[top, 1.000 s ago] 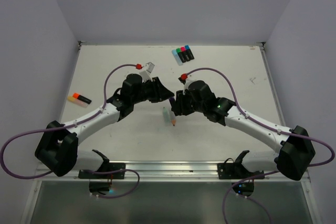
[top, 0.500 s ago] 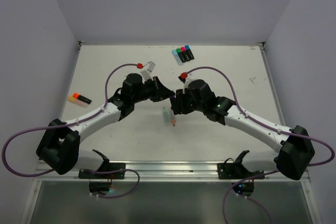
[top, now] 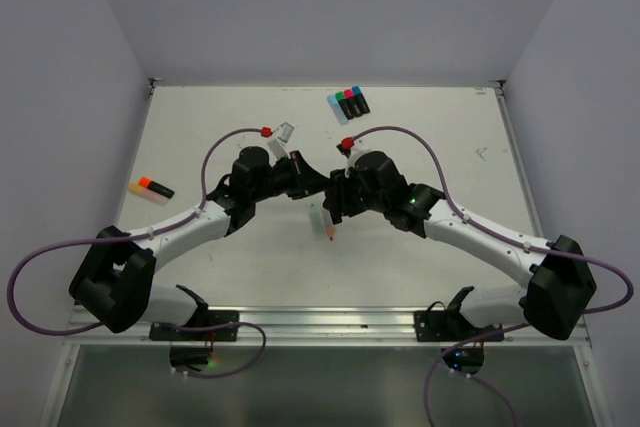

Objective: Open the pen caps

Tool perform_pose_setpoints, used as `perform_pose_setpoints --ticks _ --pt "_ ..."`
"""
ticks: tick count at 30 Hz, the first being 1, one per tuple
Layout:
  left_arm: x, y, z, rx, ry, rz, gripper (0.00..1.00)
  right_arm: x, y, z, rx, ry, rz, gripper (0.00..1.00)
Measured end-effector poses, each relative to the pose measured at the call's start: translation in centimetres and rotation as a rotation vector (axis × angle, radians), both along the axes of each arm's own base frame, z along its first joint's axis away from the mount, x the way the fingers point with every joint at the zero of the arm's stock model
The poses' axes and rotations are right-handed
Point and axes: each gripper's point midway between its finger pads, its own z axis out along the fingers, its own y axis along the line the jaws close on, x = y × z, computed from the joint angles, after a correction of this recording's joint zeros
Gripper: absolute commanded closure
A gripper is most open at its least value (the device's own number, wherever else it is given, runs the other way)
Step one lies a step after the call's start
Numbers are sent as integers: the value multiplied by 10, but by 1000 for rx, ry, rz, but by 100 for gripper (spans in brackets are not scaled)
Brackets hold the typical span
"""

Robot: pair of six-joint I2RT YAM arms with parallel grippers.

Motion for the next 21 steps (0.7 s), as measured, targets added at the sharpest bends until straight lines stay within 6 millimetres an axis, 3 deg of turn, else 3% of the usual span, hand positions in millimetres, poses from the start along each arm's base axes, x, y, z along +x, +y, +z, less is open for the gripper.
perform_pose_setpoints --ticks 3,4,5,6,16,21 --pt "-4 -1 -1 -13 18 -10 100 3 3 -1 5 -5 0 68" --pt "-4 -1 -2 -17 20 -9 100 3 4 -2 5 -6 1 78" --pt "-4 -1 -2 -21 23 -8 100 3 4 -2 5 -7 2 96" --pt "-3 0 -1 -24 23 -5 100 4 5 -2 6 -8 2 100" --pt "11 18 2 -60 65 30 100 7 18 3 68 -53 -13 100" --pt "28 43 -2 -43 97 121 100 6 34 -1 65 -86 -24 100"
